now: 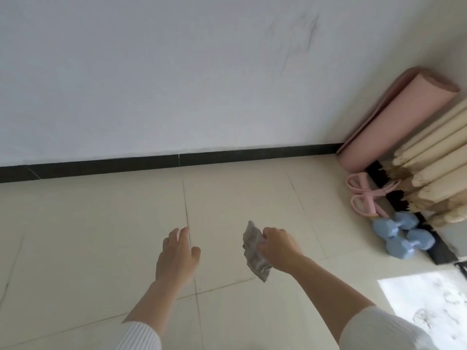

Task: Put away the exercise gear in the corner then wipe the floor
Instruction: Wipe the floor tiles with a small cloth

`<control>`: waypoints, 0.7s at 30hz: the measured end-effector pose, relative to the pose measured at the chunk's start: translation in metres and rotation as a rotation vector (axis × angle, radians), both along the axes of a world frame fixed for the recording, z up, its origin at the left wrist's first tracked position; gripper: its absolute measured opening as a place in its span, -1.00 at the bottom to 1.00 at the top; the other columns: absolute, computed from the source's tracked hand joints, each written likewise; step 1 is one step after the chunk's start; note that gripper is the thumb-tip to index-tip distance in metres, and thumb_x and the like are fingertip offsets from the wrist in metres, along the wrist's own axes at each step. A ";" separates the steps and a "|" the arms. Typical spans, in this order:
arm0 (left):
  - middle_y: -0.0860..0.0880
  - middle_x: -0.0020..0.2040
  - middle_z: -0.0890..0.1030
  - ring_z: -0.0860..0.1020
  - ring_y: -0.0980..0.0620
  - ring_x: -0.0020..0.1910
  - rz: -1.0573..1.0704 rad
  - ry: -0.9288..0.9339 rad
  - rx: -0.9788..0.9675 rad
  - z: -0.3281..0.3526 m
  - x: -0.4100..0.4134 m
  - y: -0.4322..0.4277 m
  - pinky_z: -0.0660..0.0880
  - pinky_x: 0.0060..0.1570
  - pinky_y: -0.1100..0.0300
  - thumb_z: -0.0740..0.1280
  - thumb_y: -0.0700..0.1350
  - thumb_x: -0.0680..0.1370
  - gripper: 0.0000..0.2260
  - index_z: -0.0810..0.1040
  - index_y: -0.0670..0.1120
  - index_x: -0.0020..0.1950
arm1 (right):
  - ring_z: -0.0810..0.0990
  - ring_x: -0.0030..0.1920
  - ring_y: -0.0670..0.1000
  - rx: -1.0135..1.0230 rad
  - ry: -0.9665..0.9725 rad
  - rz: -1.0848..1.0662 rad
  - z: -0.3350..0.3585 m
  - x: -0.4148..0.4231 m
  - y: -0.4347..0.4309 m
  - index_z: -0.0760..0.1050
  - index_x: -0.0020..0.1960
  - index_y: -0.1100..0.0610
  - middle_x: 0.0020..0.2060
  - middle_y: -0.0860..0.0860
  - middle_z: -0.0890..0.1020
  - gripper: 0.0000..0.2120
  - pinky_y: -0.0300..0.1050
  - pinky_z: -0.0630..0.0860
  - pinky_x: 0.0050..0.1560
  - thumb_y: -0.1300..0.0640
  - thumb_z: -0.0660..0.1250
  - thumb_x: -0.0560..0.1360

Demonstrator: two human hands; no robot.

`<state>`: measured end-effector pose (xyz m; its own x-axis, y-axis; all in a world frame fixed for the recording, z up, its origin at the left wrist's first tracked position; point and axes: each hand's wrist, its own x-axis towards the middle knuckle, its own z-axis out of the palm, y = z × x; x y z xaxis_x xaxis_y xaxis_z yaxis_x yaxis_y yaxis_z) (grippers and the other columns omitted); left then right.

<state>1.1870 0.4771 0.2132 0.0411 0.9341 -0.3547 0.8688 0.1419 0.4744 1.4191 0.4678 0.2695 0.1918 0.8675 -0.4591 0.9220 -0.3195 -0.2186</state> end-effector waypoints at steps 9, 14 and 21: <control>-0.05 0.54 0.10 0.12 -0.04 0.50 0.024 0.062 0.015 -0.254 0.033 0.044 0.34 0.32 0.05 0.07 -0.03 0.62 -0.52 0.09 -0.06 0.53 | 0.41 -0.38 -0.02 0.164 0.128 0.021 -0.226 0.026 0.089 0.34 -0.23 0.11 -0.37 -0.03 0.46 -0.75 -0.17 0.32 -0.41 0.04 0.10 0.58; -0.09 0.58 -0.11 -0.07 -0.08 0.55 -0.085 0.191 -0.038 -0.326 0.028 0.064 0.19 0.44 0.03 0.05 -0.01 0.64 -0.47 -0.07 -0.04 0.57 | 0.36 -0.42 -0.04 0.243 0.454 -0.147 -0.288 0.020 0.124 0.34 -0.29 0.12 -0.42 -0.04 0.40 -0.80 -0.23 0.28 -0.44 0.15 0.22 0.50; -0.11 0.57 -0.21 -0.15 -0.08 0.55 -0.075 0.238 -0.001 -0.360 0.015 0.074 0.01 0.49 0.06 -0.02 0.04 0.66 -0.45 -0.18 -0.07 0.57 | 0.46 0.11 0.07 0.186 0.106 -0.209 -0.385 0.045 0.089 0.33 0.27 0.15 0.16 0.06 0.47 -0.65 -0.10 0.44 -0.04 0.20 0.20 0.49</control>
<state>1.2017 0.5507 -0.1467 0.0258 0.9312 -0.3637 0.9642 0.0728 0.2550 1.4637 0.5571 -0.1152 0.3349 0.8853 -0.3226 0.8092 -0.4457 -0.3830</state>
